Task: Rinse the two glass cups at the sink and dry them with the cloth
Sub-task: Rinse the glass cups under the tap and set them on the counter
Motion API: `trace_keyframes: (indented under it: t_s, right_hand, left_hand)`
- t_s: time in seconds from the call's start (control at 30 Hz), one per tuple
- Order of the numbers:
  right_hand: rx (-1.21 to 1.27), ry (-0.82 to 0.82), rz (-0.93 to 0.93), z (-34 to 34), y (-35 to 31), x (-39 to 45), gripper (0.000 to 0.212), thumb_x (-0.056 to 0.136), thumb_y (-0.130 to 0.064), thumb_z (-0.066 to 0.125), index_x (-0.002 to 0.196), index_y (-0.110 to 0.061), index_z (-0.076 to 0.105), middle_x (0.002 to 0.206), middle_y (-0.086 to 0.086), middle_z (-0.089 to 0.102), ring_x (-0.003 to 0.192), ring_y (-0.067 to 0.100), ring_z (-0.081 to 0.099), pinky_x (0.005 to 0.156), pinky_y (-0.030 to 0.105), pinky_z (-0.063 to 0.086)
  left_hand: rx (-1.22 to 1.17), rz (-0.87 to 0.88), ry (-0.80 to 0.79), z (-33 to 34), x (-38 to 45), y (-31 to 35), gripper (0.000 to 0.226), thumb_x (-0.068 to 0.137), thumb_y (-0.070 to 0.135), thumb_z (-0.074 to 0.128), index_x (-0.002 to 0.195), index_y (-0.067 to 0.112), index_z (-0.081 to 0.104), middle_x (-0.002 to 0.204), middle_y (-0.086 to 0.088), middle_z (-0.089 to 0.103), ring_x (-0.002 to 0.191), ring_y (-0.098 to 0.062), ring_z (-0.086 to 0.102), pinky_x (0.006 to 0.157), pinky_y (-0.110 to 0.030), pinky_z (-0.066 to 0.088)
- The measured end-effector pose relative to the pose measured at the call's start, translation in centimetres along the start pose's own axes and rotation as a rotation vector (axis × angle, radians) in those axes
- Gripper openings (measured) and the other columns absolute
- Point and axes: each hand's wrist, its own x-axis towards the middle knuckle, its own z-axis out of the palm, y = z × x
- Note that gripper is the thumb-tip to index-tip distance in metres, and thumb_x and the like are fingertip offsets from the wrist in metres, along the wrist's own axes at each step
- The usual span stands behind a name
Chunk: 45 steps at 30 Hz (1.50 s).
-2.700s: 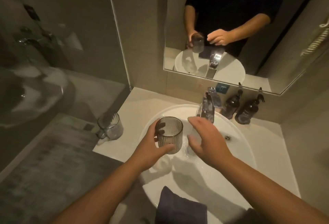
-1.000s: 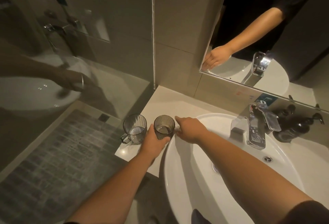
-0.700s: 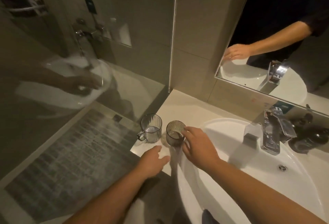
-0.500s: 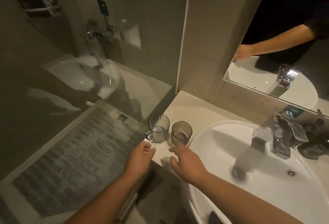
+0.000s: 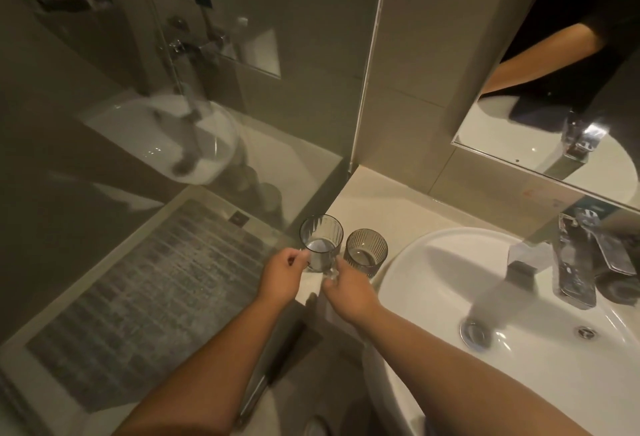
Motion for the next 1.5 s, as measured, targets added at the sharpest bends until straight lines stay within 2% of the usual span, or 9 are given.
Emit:
trace_keyframes:
  t_s: [0.17, 0.53, 0.67, 0.77, 0.97, 1.1, 1.2, 1.27, 1.5]
  right_hand:
    - [0.025, 0.014, -0.021, 0.1, 0.1, 0.0, 0.037, 0.087, -0.023, 0.048, 0.124, -0.02, 0.05, 0.11, 0.007, 0.066, 0.1, 0.027, 0.062, 0.079, 0.031, 0.045]
    - [-0.262, 0.076, -0.28, -3.2, -0.3, -4.9, 0.045, 0.092, -0.033, 0.049, 0.134, -0.017, 0.041, 0.127, 0.009, 0.059, 0.112, 0.027, 0.058, 0.087, 0.034, 0.046]
    - [-0.372, 0.131, -0.283, -6.6, 1.7, -8.0, 0.044, 0.093, -0.033, 0.05, 0.135, -0.022, 0.043, 0.131, 0.003, 0.057, 0.114, 0.022, 0.055, 0.093, 0.031, 0.044]
    - [-0.467, 0.182, -0.221, -9.7, 4.7, -10.4, 0.049, 0.096, -0.035, 0.049, 0.142, -0.02, 0.039, 0.144, 0.002, 0.047, 0.129, 0.023, 0.046, 0.106, 0.035, 0.039]
    - [-0.665, 0.508, -0.137, -17.7, 11.2, -14.6, 0.025, 0.074, -0.018, 0.073, 0.098, -0.011, 0.07, 0.098, 0.008, 0.068, 0.087, 0.03, 0.063, 0.072, 0.038, 0.055]
    - [-0.751, 0.693, -0.128, -23.6, 13.3, -15.5, 0.03, 0.072, -0.012, 0.074, 0.101, -0.007, 0.068, 0.101, 0.014, 0.064, 0.092, 0.034, 0.058, 0.074, 0.043, 0.052]
    - [-0.808, 0.588, -0.077, -26.7, 14.4, -14.0, 0.062, 0.08, -0.022, 0.07, 0.136, -0.007, 0.047, 0.14, 0.013, 0.048, 0.127, 0.032, 0.044, 0.106, 0.042, 0.039]
    - [-0.794, 0.459, -0.045, -27.9, 14.7, -12.5, 0.071, 0.086, -0.022, 0.065, 0.147, -0.009, 0.031, 0.152, 0.01, 0.034, 0.139, 0.029, 0.032, 0.114, 0.039, 0.028]
    - [-0.883, 0.418, -0.07, -29.2, 15.4, -10.0, 0.059, 0.078, -0.013, 0.072, 0.131, -0.011, 0.045, 0.128, 0.01, 0.053, 0.109, 0.029, 0.055, 0.083, 0.044, 0.055]
  left_hand:
    - [-0.05, -0.027, -0.058, -0.2, 0.0, -0.7, 0.028, 0.102, 0.028, 0.049, 0.087, 0.01, 0.065, 0.088, -0.006, 0.069, 0.088, -0.029, 0.065, 0.088, -0.047, 0.053]
    - [-0.089, 0.097, 0.044, -4.0, -6.3, 2.2, 0.034, 0.104, 0.025, 0.046, 0.079, 0.005, 0.058, 0.073, -0.001, 0.058, 0.068, -0.013, 0.051, 0.062, -0.03, 0.038]
    - [-0.078, 0.191, 0.056, -3.2, -8.2, 4.6, 0.035, 0.102, 0.026, 0.048, 0.082, -0.001, 0.059, 0.073, -0.014, 0.058, 0.065, -0.016, 0.048, 0.059, -0.033, 0.036]
    - [-0.071, 0.245, -0.02, -0.9, -9.2, 7.1, 0.033, 0.102, 0.023, 0.05, 0.079, 0.002, 0.06, 0.07, -0.007, 0.058, 0.063, -0.016, 0.047, 0.058, -0.033, 0.036]
    - [-0.012, 0.336, -0.192, 6.3, -11.1, 11.0, 0.036, 0.102, 0.023, 0.049, 0.07, 0.008, 0.054, 0.068, -0.009, 0.059, 0.063, -0.017, 0.047, 0.056, -0.029, 0.035]
    - [-0.005, 0.316, -0.302, 11.1, -12.3, 12.0, 0.031, 0.102, 0.025, 0.048, 0.076, 0.012, 0.058, 0.074, -0.002, 0.06, 0.07, -0.017, 0.051, 0.062, -0.031, 0.038]
    - [0.024, 0.29, -0.364, 14.1, -12.9, 11.7, 0.032, 0.102, 0.027, 0.046, 0.082, 0.008, 0.062, 0.085, -0.007, 0.065, 0.073, -0.015, 0.053, 0.058, -0.025, 0.039]
    - [0.05, 0.27, -0.408, 15.8, -13.2, 11.3, 0.031, 0.102, 0.027, 0.046, 0.083, 0.01, 0.063, 0.087, -0.006, 0.064, 0.075, -0.014, 0.054, 0.049, -0.016, 0.036]
    - [0.071, 0.226, -0.492, 19.3, -13.6, 11.2, 0.029, 0.101, 0.021, 0.047, 0.081, 0.007, 0.063, 0.082, -0.004, 0.06, 0.071, -0.015, 0.052, 0.044, -0.012, 0.04]
